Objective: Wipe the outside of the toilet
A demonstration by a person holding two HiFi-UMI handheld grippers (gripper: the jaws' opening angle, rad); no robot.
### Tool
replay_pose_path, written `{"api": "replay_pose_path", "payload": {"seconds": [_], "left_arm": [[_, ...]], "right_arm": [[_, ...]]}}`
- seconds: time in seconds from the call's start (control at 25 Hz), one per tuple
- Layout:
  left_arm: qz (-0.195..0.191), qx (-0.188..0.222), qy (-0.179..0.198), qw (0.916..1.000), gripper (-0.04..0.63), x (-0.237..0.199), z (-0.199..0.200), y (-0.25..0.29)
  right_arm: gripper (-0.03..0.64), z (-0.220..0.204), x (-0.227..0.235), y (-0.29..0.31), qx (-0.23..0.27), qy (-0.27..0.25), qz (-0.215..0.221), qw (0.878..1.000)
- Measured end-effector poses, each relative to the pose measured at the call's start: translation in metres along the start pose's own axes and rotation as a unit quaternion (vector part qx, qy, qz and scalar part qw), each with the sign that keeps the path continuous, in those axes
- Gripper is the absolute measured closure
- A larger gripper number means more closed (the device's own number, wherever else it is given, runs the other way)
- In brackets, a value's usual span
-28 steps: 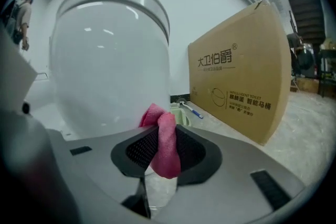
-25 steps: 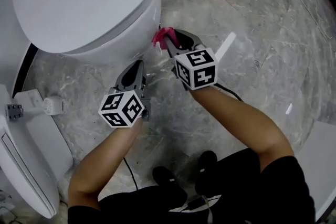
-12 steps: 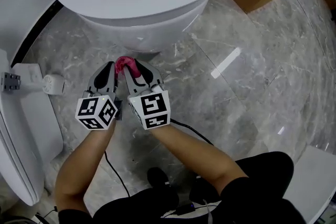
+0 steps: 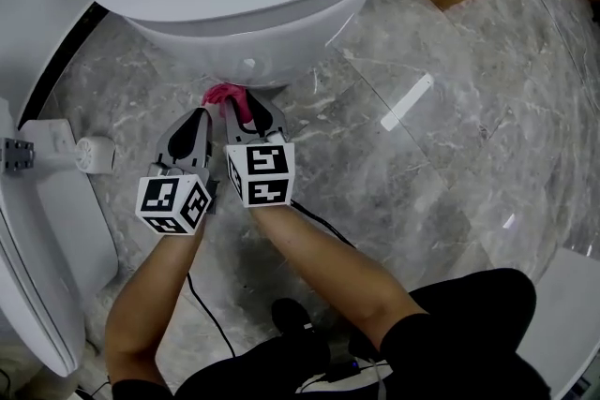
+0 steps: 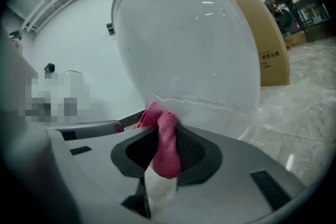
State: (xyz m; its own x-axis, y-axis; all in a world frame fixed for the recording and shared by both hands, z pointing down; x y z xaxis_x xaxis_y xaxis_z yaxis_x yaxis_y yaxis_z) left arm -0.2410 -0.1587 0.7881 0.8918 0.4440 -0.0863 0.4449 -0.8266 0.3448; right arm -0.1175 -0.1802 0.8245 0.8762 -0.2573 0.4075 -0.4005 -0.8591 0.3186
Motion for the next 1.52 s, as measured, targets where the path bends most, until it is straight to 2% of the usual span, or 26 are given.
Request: {"api": "replay_pose_path", "payload": {"seconds": [0.08,0.24,0.48,0.6,0.64,0.72,0.8,0.92,1.04,1.24,1.4,1.52], "left_arm": [[-0.011,0.002,0.008,0.9999,0.581,0.003,0.001,0.005],[-0.022,-0.005,-0.009,0.9997,0.581,0.014,-0.007,0.015],[-0.061,-0.003,-0.019,0.9979,0.581,0.047,-0.008,0.034],[-0.102,0.006,0.015,0.9947,0.581,0.077,-0.005,0.043],[-0.116,0.009,0.028,0.9929,0.581,0.087,-0.005,0.048],[-0.132,0.014,0.031,0.9907,0.581,0.101,-0.006,0.058],[-0.136,0.017,0.013,0.9905,0.581,0.112,-0.007,0.068],[-0.135,0.018,-0.017,0.9905,0.581,0.124,-0.01,0.08],[-0.125,0.021,-0.016,0.9918,0.581,0.132,-0.012,0.091],[-0.094,0.03,-0.077,0.9922,0.581,0.14,-0.013,0.106],[-0.11,0.04,-0.075,0.9903,0.581,0.156,-0.01,0.115],[-0.125,0.049,-0.057,0.9894,0.581,0.162,-0.006,0.118]], "right_arm": [[0.499,0.002,0.004,0.0,-0.001,-0.01,0.0,1.0],[0.499,0.004,0.022,-0.011,-0.012,-0.022,0.002,1.0],[0.499,0.009,0.07,-0.028,-0.02,-0.012,-0.012,1.0],[0.5,0.02,0.104,-0.038,-0.012,-0.014,-0.035,0.999],[0.5,0.025,0.113,-0.039,-0.01,-0.025,-0.033,0.999],[0.5,0.032,0.124,-0.037,-0.015,-0.07,-0.014,0.997],[0.502,0.037,0.134,-0.037,-0.016,-0.101,-0.008,0.995],[0.502,0.052,0.16,-0.033,-0.007,-0.111,-0.031,0.993],[0.503,0.068,0.183,-0.022,-0.003,-0.141,-0.039,0.989],[0.505,0.102,0.215,0.011,0.006,-0.193,-0.029,0.981],[0.506,0.118,0.234,0.035,-0.012,-0.244,0.011,0.97],[0.506,0.135,0.233,0.051,-0.008,-0.271,-0.008,0.962]]}}
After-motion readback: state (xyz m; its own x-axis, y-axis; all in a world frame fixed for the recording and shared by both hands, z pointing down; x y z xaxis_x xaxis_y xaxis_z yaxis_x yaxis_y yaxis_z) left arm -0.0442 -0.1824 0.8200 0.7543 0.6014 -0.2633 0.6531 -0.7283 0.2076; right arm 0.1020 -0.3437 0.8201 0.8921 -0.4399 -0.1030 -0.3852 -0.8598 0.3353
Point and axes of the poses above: the fingertips, and each gripper's own axes: y forward along the fingers, x to its right, z out of its top, the point moved 8 cm from there along -y, backward along the fingers, and after that the axes turned 3 degrees about y, right-handed, at the moved point
